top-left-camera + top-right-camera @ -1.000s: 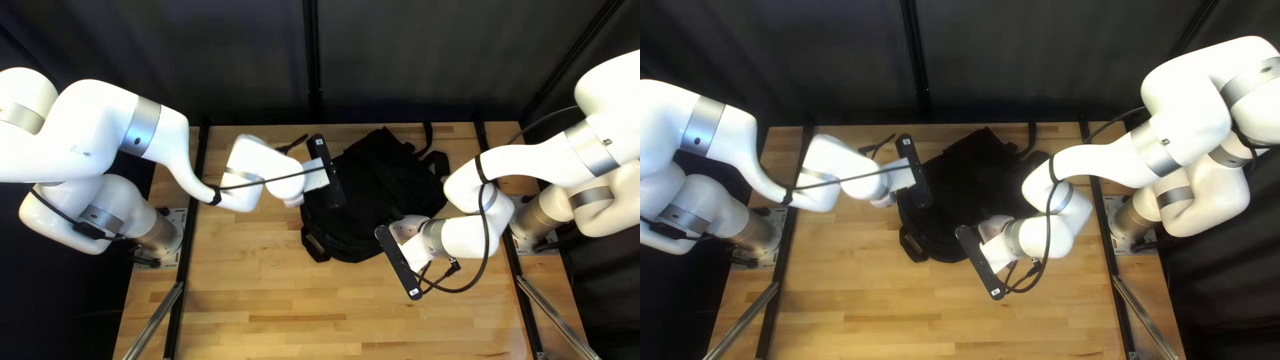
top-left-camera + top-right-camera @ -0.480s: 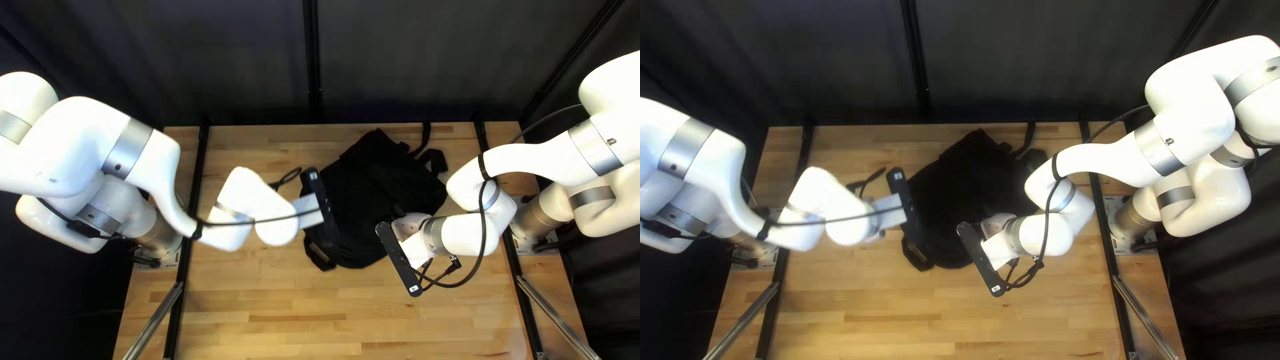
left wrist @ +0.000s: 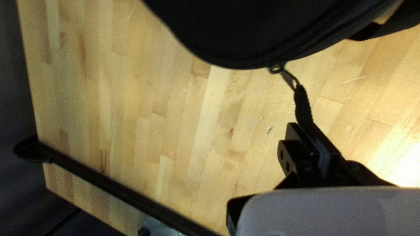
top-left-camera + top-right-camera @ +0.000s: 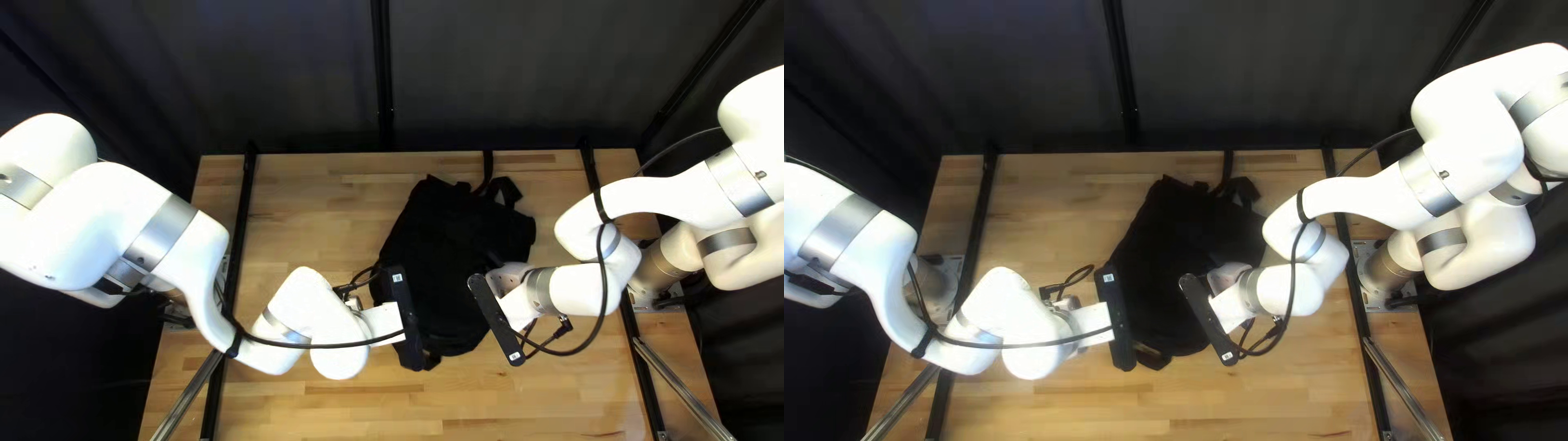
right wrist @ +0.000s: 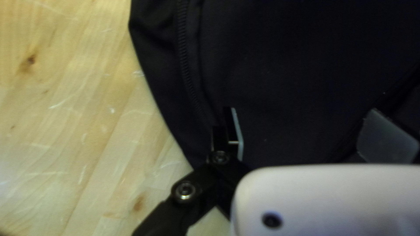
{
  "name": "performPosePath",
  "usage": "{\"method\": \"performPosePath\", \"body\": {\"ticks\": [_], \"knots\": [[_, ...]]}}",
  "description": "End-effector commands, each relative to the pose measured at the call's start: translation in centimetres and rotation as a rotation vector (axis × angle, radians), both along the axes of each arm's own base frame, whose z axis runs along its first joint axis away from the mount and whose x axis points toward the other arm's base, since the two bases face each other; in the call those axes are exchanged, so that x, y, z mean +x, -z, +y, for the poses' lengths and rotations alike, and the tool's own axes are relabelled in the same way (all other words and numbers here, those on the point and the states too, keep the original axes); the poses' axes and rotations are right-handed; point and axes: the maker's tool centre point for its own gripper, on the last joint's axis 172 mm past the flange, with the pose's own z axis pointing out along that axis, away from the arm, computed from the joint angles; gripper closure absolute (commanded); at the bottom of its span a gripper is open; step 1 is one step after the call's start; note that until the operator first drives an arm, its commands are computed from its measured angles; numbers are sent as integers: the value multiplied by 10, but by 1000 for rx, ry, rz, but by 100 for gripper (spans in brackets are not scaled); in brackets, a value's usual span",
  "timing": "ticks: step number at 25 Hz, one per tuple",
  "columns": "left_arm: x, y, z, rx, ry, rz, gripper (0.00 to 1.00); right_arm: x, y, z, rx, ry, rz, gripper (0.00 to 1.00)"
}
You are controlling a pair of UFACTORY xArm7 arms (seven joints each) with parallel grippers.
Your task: Remove a lunch box from a kids backpack
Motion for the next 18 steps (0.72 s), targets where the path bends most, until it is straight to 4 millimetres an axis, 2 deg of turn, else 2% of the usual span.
{"method": "performPosePath", "body": {"ticks": [1, 6, 11, 18], "knots": [[-2, -8, 21, 4, 5, -5, 100, 2, 10, 28, 21, -30, -1, 0], [-1, -9, 30, 7, 10, -7, 100, 22, 8, 45, 31, -64, -14, 0], [-2, -3, 44, 7, 5, -26, 100, 47, 15, 51, 35, -72, -17, 0], [-11, -9, 39, 19, 1, -43, 100, 63, 17, 61, 13, 18, -74, 0]]}}
